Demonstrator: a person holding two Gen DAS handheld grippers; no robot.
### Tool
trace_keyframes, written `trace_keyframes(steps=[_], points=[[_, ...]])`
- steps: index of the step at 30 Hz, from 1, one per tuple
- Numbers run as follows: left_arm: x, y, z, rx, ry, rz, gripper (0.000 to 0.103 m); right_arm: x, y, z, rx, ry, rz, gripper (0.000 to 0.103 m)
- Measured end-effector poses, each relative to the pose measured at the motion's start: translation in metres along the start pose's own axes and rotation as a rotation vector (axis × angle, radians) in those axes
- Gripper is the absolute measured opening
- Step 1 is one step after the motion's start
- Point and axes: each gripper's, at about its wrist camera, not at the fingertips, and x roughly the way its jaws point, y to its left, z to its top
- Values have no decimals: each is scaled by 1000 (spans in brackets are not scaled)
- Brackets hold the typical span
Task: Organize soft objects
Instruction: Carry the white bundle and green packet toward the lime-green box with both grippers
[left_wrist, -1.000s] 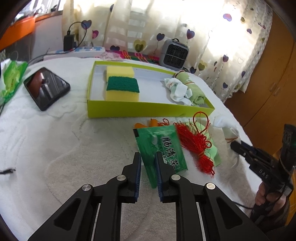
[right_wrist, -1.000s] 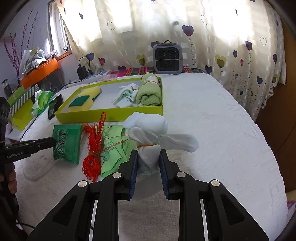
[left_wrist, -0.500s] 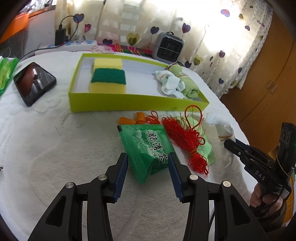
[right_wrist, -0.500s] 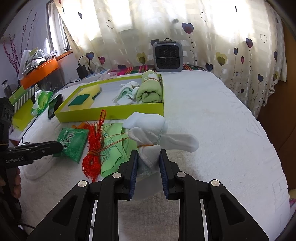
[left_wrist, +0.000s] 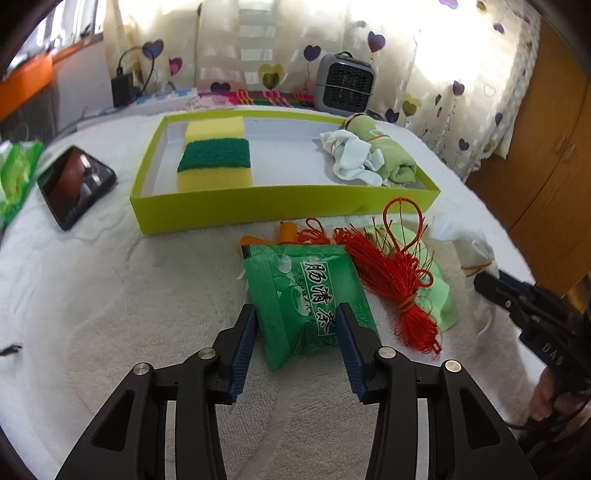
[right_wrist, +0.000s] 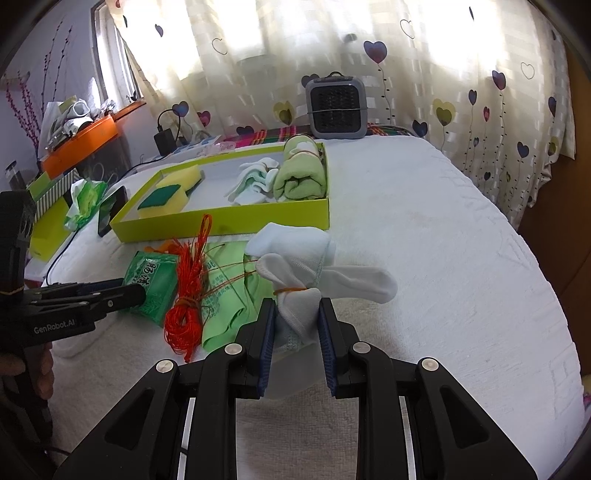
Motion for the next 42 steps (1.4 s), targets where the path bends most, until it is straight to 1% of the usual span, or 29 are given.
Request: trace_keyframes(steps=[1,3,5,11,16,26,35,42], points=[[0,-1,0,5,-2,2,36,0,0,0,0,1,0,24],[-2,-4,0,18,-10,8,32,0,0,0,0,3,2,24],[-4,-4,-1,20,-19,4,26,0,0,0,0,2,3,24],[-11,-4,-2,13,-48,-13,20,0,0,0,3,0,2,24],[-17,0,-3,-6,-64,-46,19,-1,0,0,2,-3,0,24],[-30,11,-1,-41,-89,-75,19,-8,4,2,-5,-22,-6,24],[-44,25,9,-78,-122,-74,19,-15,14,13,-30,-56,2,24],[-52,34,23,-84,-149,-69,19,-16,20,27,-49,-80,20,24]])
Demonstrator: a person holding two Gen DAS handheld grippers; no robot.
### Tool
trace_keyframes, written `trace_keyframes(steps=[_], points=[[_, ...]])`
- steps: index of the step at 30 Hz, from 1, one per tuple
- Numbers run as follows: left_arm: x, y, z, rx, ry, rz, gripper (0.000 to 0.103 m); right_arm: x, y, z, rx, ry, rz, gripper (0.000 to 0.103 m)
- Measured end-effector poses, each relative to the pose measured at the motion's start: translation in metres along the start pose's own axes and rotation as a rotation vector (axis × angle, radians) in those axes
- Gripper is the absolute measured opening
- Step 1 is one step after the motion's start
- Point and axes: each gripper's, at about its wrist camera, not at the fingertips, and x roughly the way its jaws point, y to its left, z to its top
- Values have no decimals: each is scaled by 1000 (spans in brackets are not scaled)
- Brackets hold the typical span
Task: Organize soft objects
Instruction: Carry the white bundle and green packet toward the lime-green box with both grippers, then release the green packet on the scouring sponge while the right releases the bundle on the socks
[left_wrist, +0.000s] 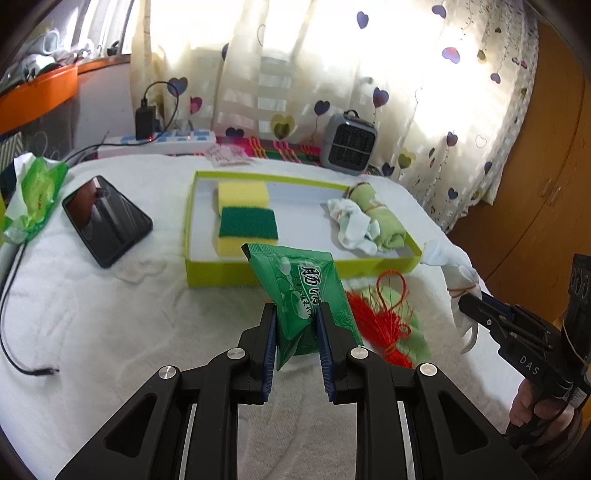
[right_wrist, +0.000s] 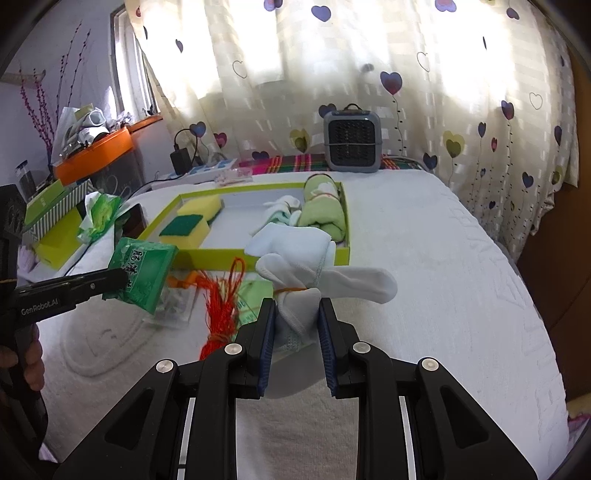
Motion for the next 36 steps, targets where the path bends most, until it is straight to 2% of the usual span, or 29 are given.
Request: trace_keyframes(steps=[11,21,36], points=[[9,12,32,-18,-19,12,19,11,5,24,-27,-8,32,24],[29,24,62,-24,-28,34,19,38,3,49,-48,18,46,24],[74,44,89,-36,29,45,20,82,6,71,-57,72,51,24]])
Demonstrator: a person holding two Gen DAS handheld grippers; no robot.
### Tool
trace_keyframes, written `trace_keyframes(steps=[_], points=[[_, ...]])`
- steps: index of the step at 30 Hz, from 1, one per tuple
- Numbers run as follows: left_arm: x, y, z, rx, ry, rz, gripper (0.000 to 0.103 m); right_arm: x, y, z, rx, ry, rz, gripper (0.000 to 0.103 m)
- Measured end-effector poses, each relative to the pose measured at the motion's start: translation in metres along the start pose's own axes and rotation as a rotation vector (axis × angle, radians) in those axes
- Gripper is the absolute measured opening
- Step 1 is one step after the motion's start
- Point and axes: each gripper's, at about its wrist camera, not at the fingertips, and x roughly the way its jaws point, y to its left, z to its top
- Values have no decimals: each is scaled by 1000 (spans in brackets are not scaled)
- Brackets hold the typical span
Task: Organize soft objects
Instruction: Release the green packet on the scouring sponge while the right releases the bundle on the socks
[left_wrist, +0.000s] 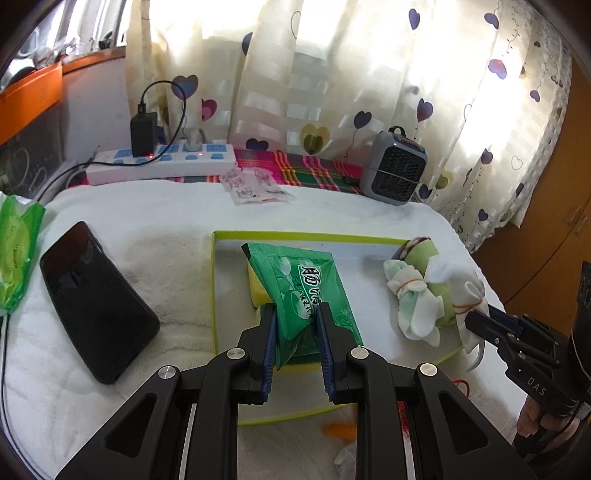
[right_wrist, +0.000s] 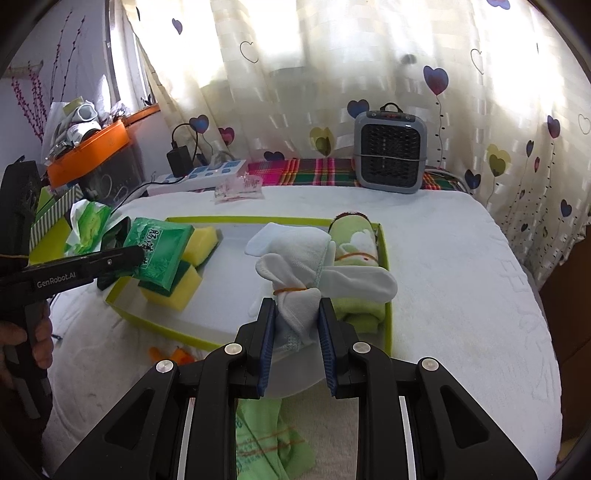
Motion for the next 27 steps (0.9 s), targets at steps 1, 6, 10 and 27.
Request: trace_keyframes(steps=[1,6,10,27], points=[[2,1,1,-2,3,2,20,3,0,2,-4,3,-2,24],[10,5,8,-6,5,8,20,17,-3,13,1,22,-2,24],[15,8,11,-11,12,12,20,23,-4,22,-2,27,-17,24],[32,14,16,-23,39,18,30,56,-10,34,-2,114,-45,25]])
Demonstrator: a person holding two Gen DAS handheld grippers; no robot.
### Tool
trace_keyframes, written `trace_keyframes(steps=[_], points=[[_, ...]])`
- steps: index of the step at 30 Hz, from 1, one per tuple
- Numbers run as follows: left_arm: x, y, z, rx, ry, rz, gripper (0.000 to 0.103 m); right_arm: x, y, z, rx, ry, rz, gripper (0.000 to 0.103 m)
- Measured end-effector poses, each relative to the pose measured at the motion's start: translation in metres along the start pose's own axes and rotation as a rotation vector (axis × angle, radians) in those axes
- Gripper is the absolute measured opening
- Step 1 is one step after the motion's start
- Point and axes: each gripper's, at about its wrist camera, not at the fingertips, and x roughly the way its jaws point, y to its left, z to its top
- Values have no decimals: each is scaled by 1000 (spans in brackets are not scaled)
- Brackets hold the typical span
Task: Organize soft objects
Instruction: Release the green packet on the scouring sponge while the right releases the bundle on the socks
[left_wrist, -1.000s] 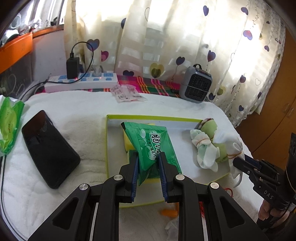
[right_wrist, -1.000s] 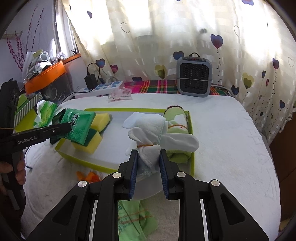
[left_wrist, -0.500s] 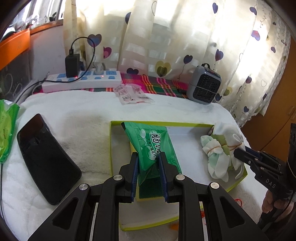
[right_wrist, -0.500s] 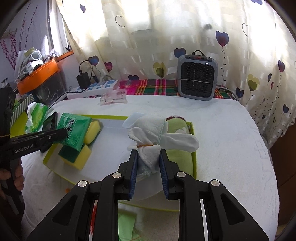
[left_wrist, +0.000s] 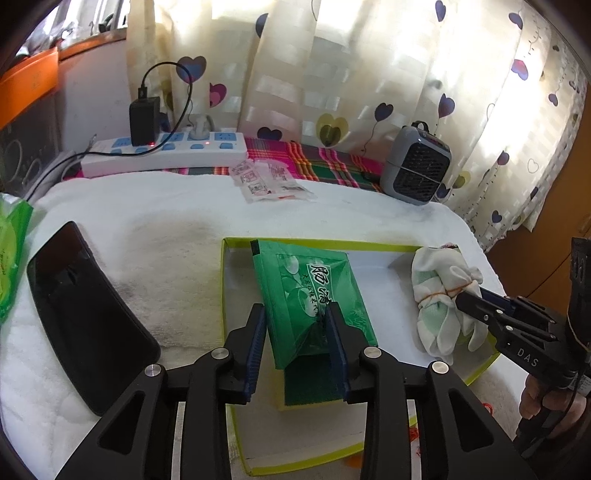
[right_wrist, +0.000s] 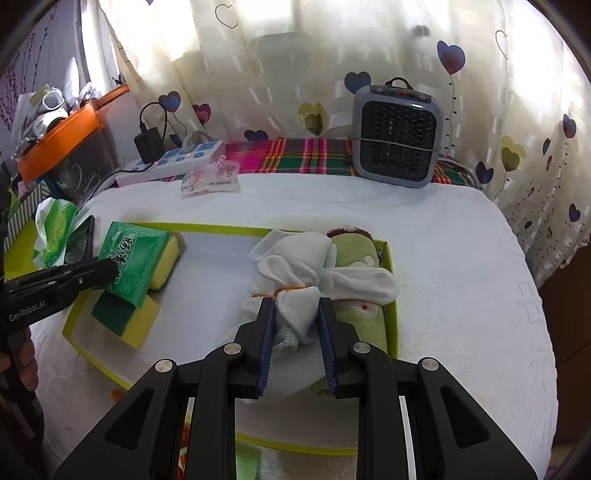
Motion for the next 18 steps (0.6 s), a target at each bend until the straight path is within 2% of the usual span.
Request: trace_keyframes(steps=[11,15,18], points=[[0,0,0,9,-2,30,37,0,1,-1,0,-19,1,28],[0,-2,-1,9,8,22,43,1,0,-2,15,-21,9,40],[-1,-2,-2,10,8,25,47,-1,1,-3,12,-26,14,41]])
